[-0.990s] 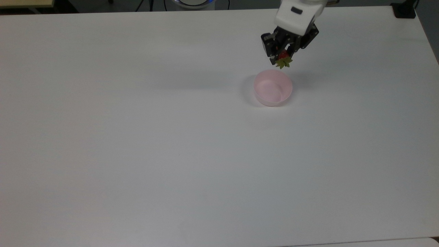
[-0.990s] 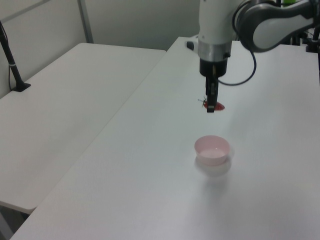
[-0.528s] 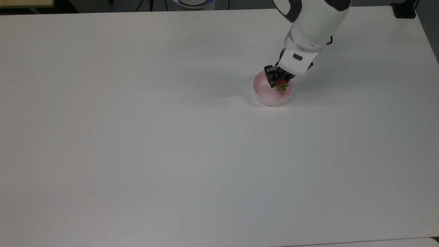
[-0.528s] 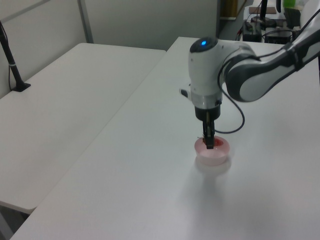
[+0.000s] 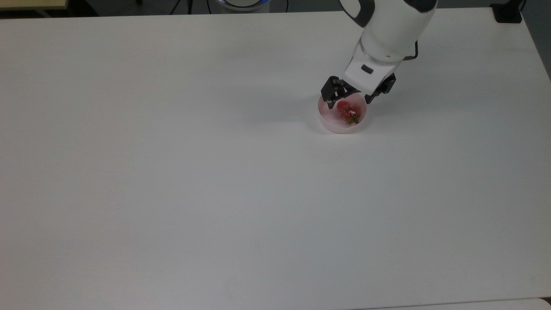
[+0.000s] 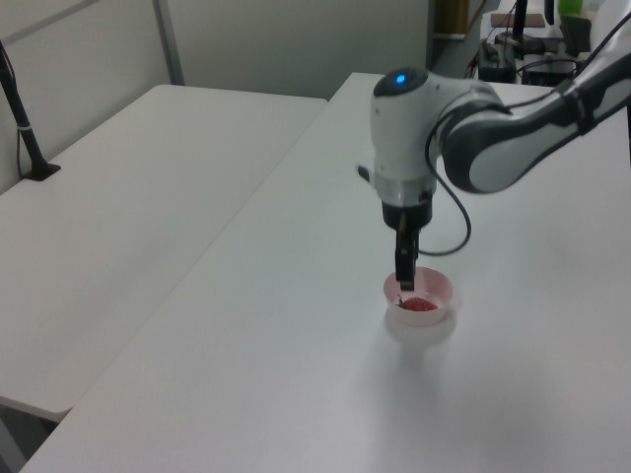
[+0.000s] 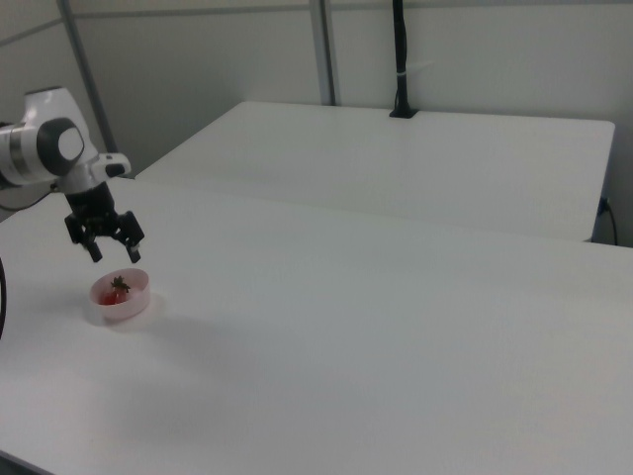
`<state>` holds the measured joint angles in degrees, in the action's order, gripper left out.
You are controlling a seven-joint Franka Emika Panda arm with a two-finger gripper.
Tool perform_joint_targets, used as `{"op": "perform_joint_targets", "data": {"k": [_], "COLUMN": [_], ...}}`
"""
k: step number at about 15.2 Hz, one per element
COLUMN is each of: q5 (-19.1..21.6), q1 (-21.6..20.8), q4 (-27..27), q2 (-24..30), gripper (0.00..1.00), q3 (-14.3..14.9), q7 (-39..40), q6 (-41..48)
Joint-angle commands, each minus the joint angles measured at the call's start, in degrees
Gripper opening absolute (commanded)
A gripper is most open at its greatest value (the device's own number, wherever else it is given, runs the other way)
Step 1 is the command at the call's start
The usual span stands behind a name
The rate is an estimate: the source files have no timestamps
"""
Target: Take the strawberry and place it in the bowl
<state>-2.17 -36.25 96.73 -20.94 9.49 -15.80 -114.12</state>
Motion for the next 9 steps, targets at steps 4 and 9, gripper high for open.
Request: {"op": "perform_joint_targets", "data": {"k": [4, 9], "q5": [0.4, 0.5], "q1": [22.15, 33.51], "q4": [-0.14, -0.41], "q2": [15.65, 18.3], "gripper": [1.0, 1.0], "q3": [-8.51, -11.43], "q7": [7.34, 8.94], "q6": [11.54, 14.19]}}
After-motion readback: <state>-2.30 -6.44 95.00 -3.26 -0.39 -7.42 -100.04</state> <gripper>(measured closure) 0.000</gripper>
